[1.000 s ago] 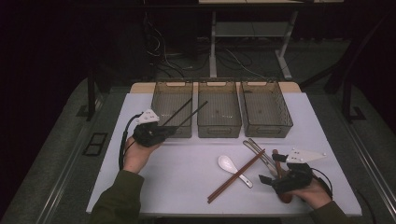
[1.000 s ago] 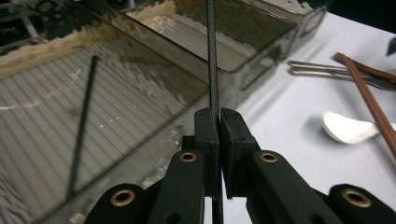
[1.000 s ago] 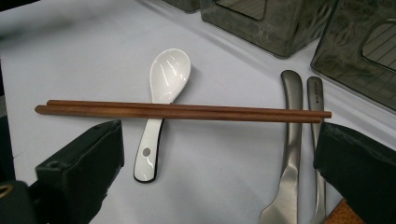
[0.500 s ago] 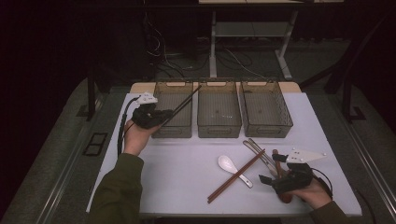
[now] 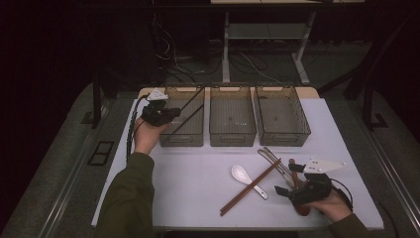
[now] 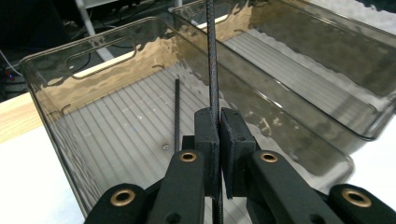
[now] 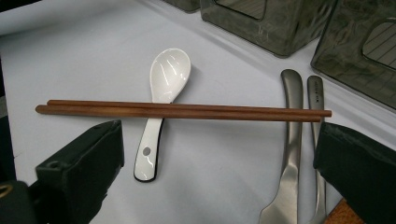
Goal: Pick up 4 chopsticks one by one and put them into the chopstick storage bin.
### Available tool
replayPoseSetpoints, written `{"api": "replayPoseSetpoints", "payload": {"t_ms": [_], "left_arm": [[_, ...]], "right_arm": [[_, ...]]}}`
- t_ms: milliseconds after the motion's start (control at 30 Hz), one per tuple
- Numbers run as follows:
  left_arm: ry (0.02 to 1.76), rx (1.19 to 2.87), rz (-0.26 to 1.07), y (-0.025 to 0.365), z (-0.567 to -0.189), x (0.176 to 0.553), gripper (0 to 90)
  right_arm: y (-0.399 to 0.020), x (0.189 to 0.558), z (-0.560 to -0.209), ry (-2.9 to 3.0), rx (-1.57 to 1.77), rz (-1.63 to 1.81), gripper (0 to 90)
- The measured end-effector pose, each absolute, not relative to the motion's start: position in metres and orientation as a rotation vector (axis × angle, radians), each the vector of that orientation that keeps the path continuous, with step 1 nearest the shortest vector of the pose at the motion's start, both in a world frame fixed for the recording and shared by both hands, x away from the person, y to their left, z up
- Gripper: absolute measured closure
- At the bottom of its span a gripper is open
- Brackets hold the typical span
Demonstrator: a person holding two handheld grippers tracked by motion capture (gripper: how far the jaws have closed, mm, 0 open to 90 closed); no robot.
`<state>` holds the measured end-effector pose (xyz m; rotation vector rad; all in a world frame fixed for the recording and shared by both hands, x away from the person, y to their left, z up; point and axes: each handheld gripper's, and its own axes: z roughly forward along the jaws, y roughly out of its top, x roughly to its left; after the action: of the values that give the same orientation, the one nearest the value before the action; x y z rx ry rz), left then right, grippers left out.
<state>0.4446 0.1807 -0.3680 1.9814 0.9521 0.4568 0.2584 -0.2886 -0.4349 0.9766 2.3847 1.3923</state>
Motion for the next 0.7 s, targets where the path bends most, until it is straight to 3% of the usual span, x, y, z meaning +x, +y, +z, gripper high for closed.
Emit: {"api": "replayPoseSetpoints", "payload": {"t_ms": [700], "left_arm": [[1.095, 2.018, 0.436, 0.182, -0.393, 0.462, 85.4]], "right_arm": [[-0.289, 0.259, -0.435, 2.384, 0.976, 1.396, 1.6]]}}
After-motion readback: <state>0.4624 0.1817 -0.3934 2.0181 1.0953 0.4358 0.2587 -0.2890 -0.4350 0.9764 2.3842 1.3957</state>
